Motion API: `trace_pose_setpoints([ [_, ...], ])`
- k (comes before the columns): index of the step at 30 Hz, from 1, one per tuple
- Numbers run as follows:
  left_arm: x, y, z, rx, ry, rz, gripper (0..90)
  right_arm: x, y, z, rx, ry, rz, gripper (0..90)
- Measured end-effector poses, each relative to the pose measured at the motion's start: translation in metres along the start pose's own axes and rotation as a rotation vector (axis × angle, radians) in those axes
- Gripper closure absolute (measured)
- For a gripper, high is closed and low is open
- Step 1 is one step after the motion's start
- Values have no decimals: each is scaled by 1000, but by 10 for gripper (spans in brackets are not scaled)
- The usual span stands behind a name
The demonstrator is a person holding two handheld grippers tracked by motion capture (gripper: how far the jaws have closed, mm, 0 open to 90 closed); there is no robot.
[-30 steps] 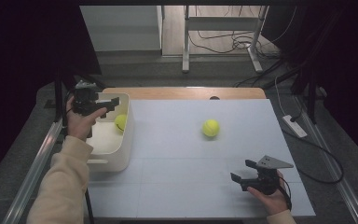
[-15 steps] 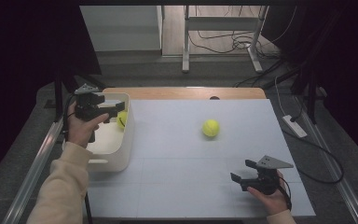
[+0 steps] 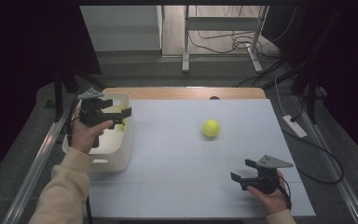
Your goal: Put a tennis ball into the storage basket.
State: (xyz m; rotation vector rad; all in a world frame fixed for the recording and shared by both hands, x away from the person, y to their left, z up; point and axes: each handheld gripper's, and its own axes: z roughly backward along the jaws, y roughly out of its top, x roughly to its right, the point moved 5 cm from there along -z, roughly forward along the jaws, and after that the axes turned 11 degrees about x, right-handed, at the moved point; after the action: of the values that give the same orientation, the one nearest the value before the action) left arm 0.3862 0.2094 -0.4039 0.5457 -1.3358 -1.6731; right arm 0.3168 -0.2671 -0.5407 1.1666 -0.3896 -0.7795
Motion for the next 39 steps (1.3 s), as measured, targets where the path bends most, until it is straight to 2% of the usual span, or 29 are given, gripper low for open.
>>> trace_pose_setpoints([
  [5,12,1,4,13,-20,-4,106,0,1,-1,3,0,1,136],
  [13,24,-1,6,21,-49,1,115,0,1,-1,4,-3,2,136],
  [14,28,-1,6,21,-63,1,115,0,1,-1,4,-4,1,136],
  [27,58,-5,-3,-1,-115,-39,117,0,2,-2,2,1,3,137],
  [39,74,-6,-13,-18,-149,-50,119,-1,2,-1,6,4,4,137],
])
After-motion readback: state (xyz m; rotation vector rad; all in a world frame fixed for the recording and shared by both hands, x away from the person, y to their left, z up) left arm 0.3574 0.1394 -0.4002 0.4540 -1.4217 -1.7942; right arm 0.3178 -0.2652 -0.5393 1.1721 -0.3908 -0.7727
